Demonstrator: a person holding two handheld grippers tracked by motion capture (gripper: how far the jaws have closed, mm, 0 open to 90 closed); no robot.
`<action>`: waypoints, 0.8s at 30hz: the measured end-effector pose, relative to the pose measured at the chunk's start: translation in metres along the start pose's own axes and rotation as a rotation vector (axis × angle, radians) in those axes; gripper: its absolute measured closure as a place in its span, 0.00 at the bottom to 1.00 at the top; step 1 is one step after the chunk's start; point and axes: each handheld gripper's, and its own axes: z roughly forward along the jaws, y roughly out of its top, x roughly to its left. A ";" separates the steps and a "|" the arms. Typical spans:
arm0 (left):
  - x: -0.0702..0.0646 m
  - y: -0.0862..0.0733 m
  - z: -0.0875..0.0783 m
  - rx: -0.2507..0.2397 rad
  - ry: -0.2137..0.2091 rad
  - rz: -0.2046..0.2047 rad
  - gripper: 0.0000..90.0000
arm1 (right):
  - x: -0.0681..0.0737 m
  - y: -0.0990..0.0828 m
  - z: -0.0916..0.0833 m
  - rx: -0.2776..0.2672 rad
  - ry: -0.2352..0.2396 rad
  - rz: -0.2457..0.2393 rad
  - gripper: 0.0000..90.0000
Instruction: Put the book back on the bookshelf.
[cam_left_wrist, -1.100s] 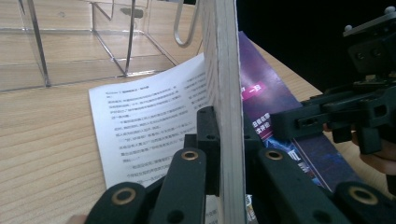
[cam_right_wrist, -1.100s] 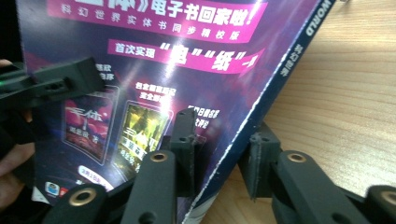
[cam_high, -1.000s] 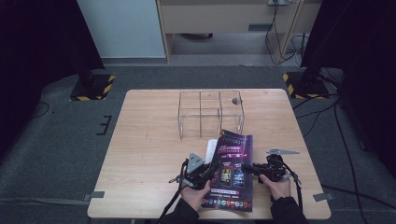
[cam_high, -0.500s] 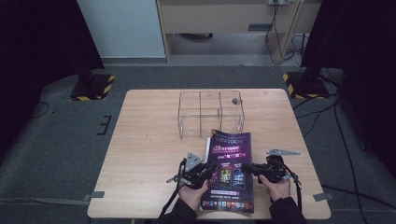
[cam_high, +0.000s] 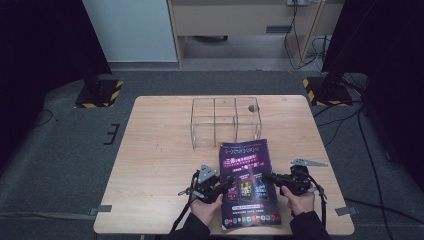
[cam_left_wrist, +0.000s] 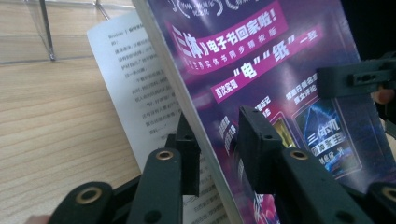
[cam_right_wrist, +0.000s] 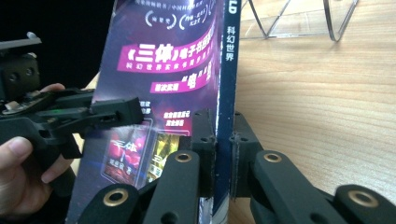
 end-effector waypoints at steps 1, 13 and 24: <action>0.000 0.000 0.000 0.004 -0.003 -0.002 0.75 | 0.000 0.000 -0.001 -0.003 0.002 -0.001 0.93; 0.004 0.000 0.006 0.034 0.014 0.005 0.50 | 0.006 0.006 -0.010 -0.041 0.051 0.004 0.94; 0.012 0.008 -0.004 0.009 0.073 0.045 0.42 | 0.014 0.013 -0.021 -0.088 0.074 -0.017 0.94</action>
